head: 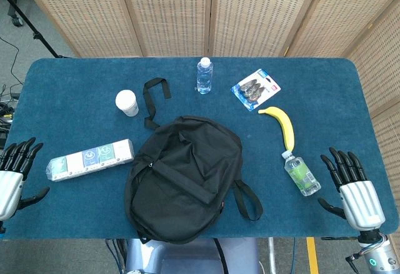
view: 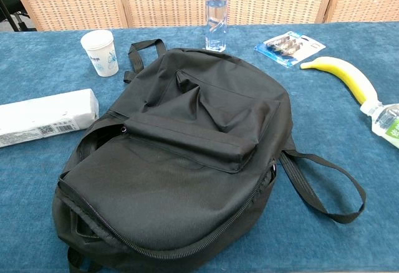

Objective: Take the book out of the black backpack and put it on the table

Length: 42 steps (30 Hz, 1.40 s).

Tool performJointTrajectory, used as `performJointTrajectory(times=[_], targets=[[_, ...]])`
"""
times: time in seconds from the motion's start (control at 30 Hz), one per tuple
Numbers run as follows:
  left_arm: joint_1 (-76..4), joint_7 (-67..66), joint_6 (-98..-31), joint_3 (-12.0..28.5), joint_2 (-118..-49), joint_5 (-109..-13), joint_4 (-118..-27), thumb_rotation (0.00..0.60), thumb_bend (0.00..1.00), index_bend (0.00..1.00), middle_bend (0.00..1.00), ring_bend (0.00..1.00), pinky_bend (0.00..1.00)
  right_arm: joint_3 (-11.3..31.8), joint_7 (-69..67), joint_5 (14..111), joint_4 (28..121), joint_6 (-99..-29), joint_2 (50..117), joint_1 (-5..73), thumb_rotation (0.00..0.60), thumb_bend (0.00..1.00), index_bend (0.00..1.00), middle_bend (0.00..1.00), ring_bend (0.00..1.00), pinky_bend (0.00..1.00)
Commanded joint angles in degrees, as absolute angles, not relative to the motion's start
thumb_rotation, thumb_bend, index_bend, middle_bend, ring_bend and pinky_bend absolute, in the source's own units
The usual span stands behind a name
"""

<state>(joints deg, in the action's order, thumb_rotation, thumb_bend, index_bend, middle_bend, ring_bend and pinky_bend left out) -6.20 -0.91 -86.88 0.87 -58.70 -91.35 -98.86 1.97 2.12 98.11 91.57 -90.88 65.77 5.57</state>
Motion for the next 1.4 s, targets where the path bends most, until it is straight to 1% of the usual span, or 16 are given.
performJointTrajectory(times=[0.03, 0.17, 0.33, 0.43, 0.57, 0.63, 0.83, 0.97, 1.07, 1.2, 1.27, 1.4], targets=[[-6.2, -0.9, -86.9, 0.91, -58.67, -91.33, -98.77, 0.6, 0.19, 0.0, 0.0, 0.0, 0.0, 1.48, 1.31, 98.71, 91.67, -90.45, 65.48, 5.82, 0.6, 0.0, 0.04, 0.0, 0.0, 0.0], [-6.03, -0.5, -87.2, 1.03, -58.47, -91.18, -98.8, 0.6, 0.2, 0.0, 0.0, 0.0, 0.0, 0.52, -1.17, 99.97, 91.12, -89.21, 65.2, 6.64, 0.6, 0.0, 0.04, 0.0, 0.0, 0.0], [-5.96, -0.73, -87.11, 1.19, -58.56, -90.71, -98.67, 0.6, 0.2, 0.0, 0.0, 0.0, 0.0, -3.85, -12.39, 108.6, 87.88, -84.72, 64.91, 11.69, 0.6, 0.0, 0.04, 0.0, 0.0, 0.0], [-6.19, -1.35, -86.49, 1.23, -58.86, -90.35, -98.59, 0.6, 0.2, 0.0, 0.0, 0.0, 0.0, -5.06, -16.41, 112.24, 86.37, -83.84, 65.32, 14.2, 0.6, 0.0, 0.04, 0.0, 0.0, 0.0], [-6.41, -2.21, -85.83, 1.39, -59.32, -89.67, -98.39, 0.6, 0.2, 0.0, 0.0, 0.0, 0.0, -5.97, -18.53, 116.22, 85.13, -82.73, 66.62, 17.27, 0.6, 0.0, 0.06, 0.0, 0.0, 0.0], [-6.47, -2.47, -85.58, 1.76, -59.56, -88.72, -98.28, 0.6, 0.2, 0.0, 0.0, 0.0, 0.0, -6.16, -19.74, 118.74, 86.17, -79.74, 68.23, 20.89, 0.6, 0.0, 0.07, 0.0, 0.0, 0.0], [-6.56, -2.58, -85.17, 2.06, -59.7, -87.79, -98.19, 0.6, 0.2, 0.0, 0.0, 0.0, 0.0, -5.26, -15.01, 120.48, 86.83, -73.29, 72.73, 26.21, 0.6, 0.0, 0.11, 0.0, 0.0, 0.0], [-6.61, -2.42, -84.97, 2.16, -59.69, -87.48, -98.04, 0.6, 0.21, 0.0, 0.0, 0.0, 0.0, -5.23, -12.75, 120.32, 87.23, -70.83, 75.11, 27.77, 0.6, 0.0, 0.14, 0.0, 0.0, 0.0], [-6.64, -2.06, -84.84, 2.28, -59.6, -87.16, -97.93, 0.6, 0.21, 0.0, 0.0, 0.0, 0.0, -5.35, -11.07, 119.92, 87.9, -69.05, 76.81, 28.73, 0.6, 0.0, 0.14, 0.02, 0.0, 0.0], [-6.6, -1.34, -84.8, 2.36, -59.32, -86.94, -97.9, 0.6, 0.21, 0.0, 0.0, 0.0, 0.0, -5.36, -8.12, 119.95, 88.25, -68.05, 78.9, 29.47, 0.6, 0.0, 0.16, 0.03, 0.0, 0.0], [-6.55, -0.99, -84.92, 2.44, -59.15, -86.89, -97.86, 0.6, 0.21, 0.0, 0.0, 0.0, 0.0, -5.37, -7.03, 119.69, 88.26, -67.51, 80.15, 29.77, 0.6, 0.0, 0.19, 0.05, 0.0, 0.03], [-6.43, -0.41, -85.2, 2.42, -58.97, -87.14, -97.85, 0.6, 0.21, 0.0, 0.0, 0.0, 0.0, -4.63, -5.66, 117.72, 87.86, -66.4, 83.29, 30.46, 0.6, 0.0, 0.23, 0.12, 0.03, 0.12]])
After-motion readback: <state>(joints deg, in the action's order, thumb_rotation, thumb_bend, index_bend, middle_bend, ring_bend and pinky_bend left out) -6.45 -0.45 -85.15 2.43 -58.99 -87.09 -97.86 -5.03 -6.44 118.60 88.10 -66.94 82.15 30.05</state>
